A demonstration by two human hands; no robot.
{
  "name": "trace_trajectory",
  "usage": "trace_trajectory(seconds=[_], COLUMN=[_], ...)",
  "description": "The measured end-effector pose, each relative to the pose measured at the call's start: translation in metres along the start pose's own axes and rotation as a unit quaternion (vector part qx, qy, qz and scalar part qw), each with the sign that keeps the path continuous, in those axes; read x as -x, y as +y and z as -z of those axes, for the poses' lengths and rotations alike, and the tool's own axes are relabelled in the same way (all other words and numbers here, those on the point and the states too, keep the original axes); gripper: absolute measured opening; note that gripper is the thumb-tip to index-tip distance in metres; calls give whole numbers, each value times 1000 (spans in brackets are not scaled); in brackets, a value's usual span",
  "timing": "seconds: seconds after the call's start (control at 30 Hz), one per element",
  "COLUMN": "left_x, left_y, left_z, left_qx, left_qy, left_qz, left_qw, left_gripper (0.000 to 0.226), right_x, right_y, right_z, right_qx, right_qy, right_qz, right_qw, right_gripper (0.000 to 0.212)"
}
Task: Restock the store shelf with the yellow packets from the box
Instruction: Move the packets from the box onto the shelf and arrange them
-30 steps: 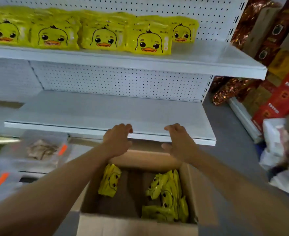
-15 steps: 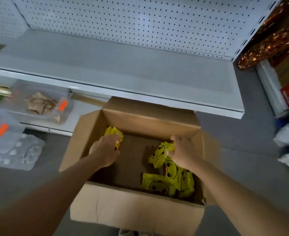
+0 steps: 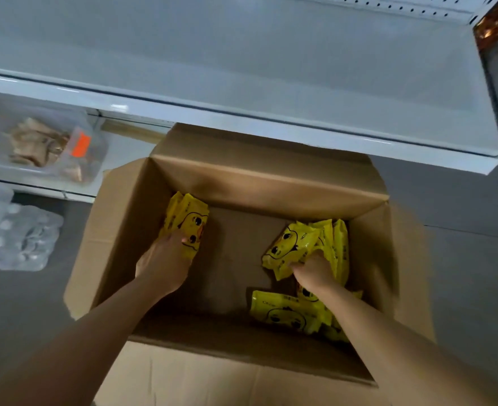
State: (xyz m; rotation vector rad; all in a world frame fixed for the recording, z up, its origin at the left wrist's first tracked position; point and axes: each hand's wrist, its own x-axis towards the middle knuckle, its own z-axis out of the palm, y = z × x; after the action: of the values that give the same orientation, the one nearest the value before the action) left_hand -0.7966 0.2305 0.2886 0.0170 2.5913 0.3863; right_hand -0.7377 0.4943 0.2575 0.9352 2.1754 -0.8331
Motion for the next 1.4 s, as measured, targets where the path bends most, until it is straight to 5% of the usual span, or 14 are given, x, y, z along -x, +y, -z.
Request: trace_trajectory(seconds=[0.3, 0.5, 0.83, 1.0, 1.4], left_x=[-44, -59, -86, -99, -104], left_y=[-27, -29, -15, -9, 14], left_z=[-28, -33, -47, -60, -85], left_qx=[-28, -21, 30, 53, 74], left_qy=[-34, -12, 30, 32, 6], left_qz=[30, 31, 77, 91, 8], left_qw=[999, 999, 996, 994, 997], left_gripper=[49, 46, 54, 75, 20], right_x=[-48, -61, -26, -15, 3], right_y=[-12, -16, 0, 2, 9], right_z=[-50, -56, -33, -18, -3], right_qx=[-190, -190, -53, -9, -35], right_qy=[62, 108, 150, 180, 163], right_qz=[-117, -137, 61, 101, 140], right_qw=[973, 966, 985, 978, 976], right_gripper=[85, 56, 29, 37, 36])
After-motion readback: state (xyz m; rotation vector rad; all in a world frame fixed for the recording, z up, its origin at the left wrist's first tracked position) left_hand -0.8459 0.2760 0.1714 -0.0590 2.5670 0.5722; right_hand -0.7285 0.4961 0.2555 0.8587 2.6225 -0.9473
